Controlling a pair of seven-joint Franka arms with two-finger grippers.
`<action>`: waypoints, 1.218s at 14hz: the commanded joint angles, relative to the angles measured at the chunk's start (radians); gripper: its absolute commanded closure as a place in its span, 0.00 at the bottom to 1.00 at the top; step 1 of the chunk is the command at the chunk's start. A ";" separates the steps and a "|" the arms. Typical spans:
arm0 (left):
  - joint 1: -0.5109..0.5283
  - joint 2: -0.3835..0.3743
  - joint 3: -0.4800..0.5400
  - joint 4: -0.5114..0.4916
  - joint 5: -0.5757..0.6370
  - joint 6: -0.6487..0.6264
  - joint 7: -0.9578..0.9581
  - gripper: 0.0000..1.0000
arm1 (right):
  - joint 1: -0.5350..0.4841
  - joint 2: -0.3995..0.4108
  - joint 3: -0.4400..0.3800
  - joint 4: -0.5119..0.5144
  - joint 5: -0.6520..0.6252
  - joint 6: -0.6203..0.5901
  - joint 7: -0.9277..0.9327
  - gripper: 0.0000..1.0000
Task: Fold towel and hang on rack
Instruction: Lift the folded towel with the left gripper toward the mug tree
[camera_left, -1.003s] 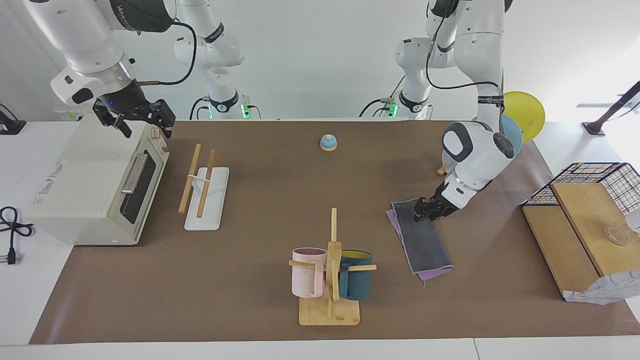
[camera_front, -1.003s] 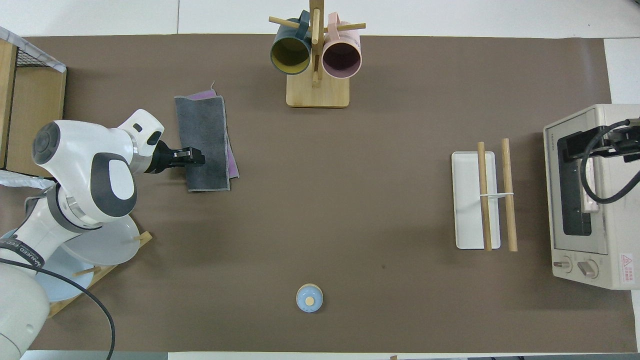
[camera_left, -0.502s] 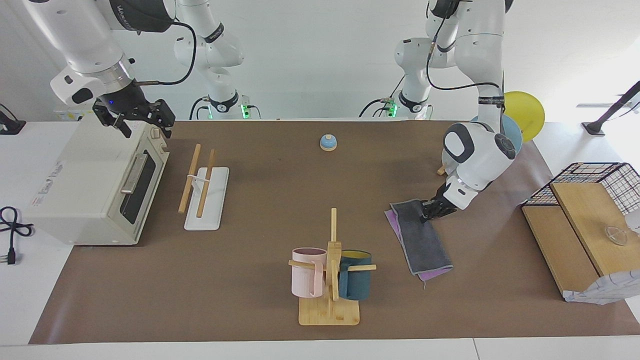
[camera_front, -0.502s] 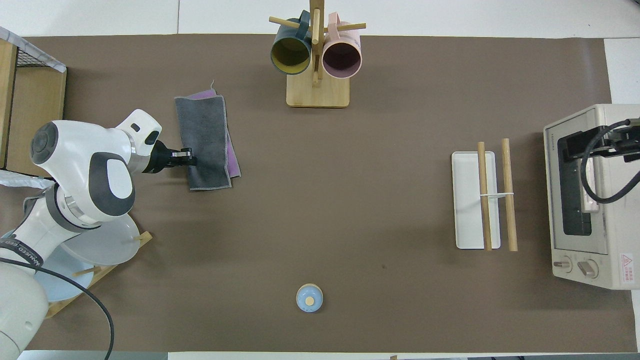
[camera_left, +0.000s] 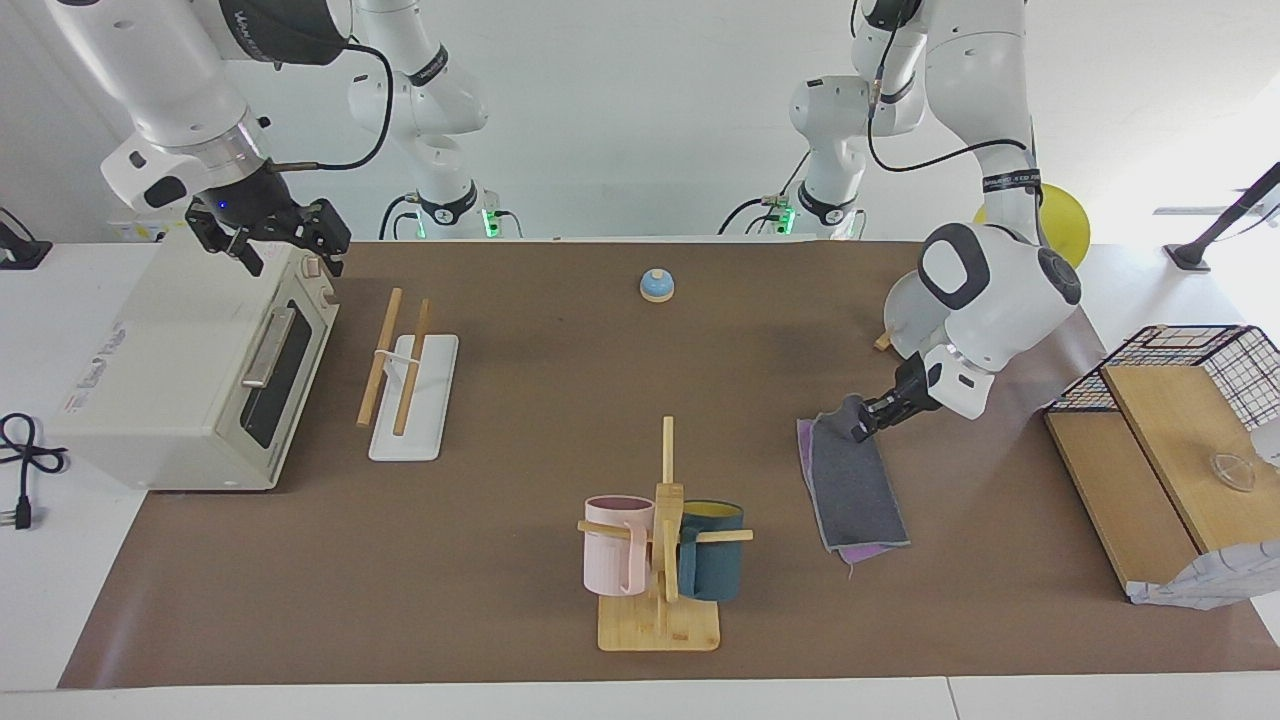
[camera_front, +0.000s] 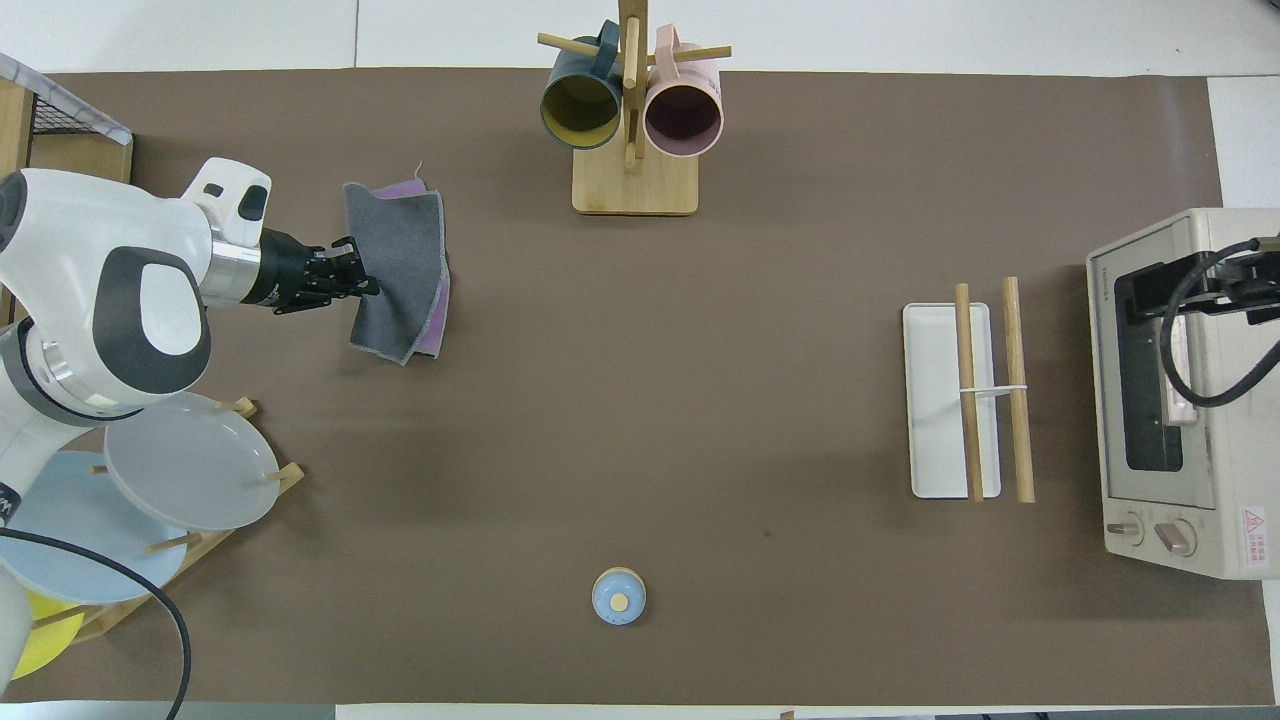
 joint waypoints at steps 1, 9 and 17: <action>-0.007 -0.023 -0.004 0.065 0.080 -0.107 -0.275 1.00 | -0.001 -0.019 -0.003 -0.024 -0.002 0.002 -0.023 0.00; -0.005 -0.177 -0.082 0.106 0.108 -0.184 -1.007 1.00 | -0.001 -0.019 -0.003 -0.024 -0.002 0.002 -0.023 0.00; 0.003 -0.210 -0.094 0.178 0.111 -0.170 -1.624 1.00 | 0.097 -0.048 0.025 -0.136 0.309 0.210 0.241 0.00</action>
